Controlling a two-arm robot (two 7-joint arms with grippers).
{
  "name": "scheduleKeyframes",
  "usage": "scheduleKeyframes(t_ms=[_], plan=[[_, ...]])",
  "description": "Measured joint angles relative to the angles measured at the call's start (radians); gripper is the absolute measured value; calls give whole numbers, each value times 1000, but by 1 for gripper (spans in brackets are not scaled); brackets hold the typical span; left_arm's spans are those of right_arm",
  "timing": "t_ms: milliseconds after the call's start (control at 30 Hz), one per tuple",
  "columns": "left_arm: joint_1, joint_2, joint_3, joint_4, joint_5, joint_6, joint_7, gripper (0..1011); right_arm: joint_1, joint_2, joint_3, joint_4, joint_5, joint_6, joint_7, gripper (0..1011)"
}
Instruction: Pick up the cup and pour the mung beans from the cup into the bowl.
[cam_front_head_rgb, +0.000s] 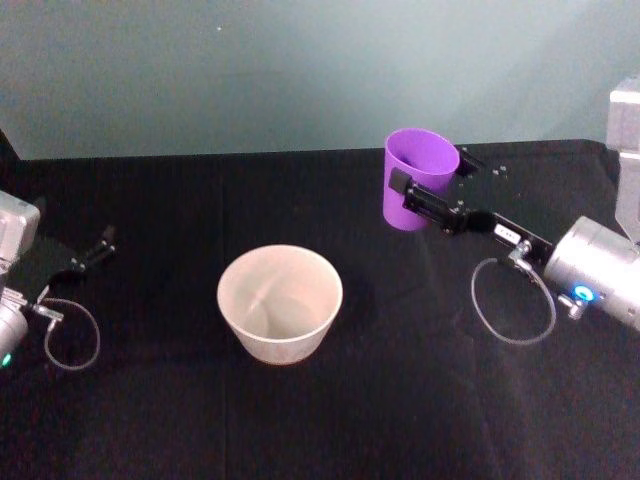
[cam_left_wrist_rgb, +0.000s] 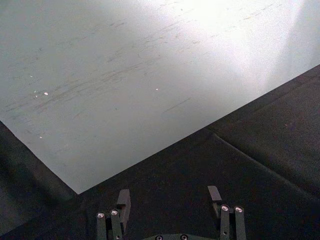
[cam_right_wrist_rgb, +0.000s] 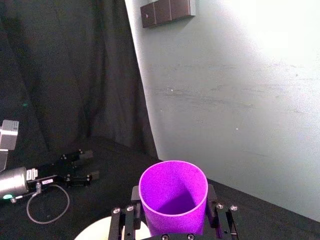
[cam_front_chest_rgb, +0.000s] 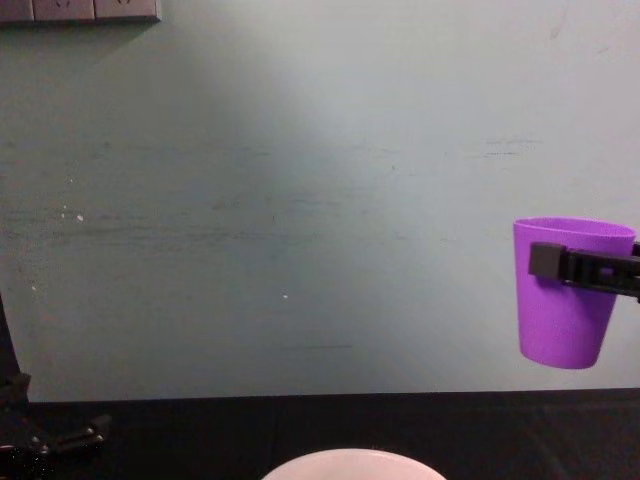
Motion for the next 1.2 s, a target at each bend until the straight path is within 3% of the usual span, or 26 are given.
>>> scheduleKeyframes(t_ms=[267, 367, 400, 433, 533, 633, 800, 833, 933, 1033, 1200], plan=[[0, 0, 0, 0, 0, 0, 0, 1000, 74, -11, -61, 22, -14, 77, -65, 739], [0, 0, 0, 0, 0, 0, 0, 1000, 102, -16, -101, 27, -57, 94, -102, 738], [0, 0, 0, 0, 0, 0, 0, 1000, 112, -19, -123, 28, -91, 91, -116, 739], [0, 0, 0, 0, 0, 0, 0, 1000, 112, -19, -123, 28, -91, 91, -116, 739], [0, 0, 0, 0, 0, 0, 0, 1000, 119, -19, -164, 28, -184, 53, -140, 739], [0, 0, 0, 0, 0, 0, 0, 1000, 118, -7, -209, 26, -310, -7, -162, 739], [0, 0, 0, 0, 0, 0, 0, 1000, 108, 7, -233, 19, -422, -65, -185, 739], [0, 0, 0, 0, 0, 0, 0, 1000, 108, 7, -233, 19, -422, -65, -185, 739], [0, 0, 0, 0, 0, 0, 0, 1000, 106, 15, -241, 18, -480, -86, -197, 739], [0, 0, 0, 0, 0, 0, 0, 1000, 108, 32, -262, 10, -570, -98, -209, 739], [0, 0, 0, 0, 0, 0, 0, 1000, 116, 54, -290, -1, -682, -101, -219, 739]])
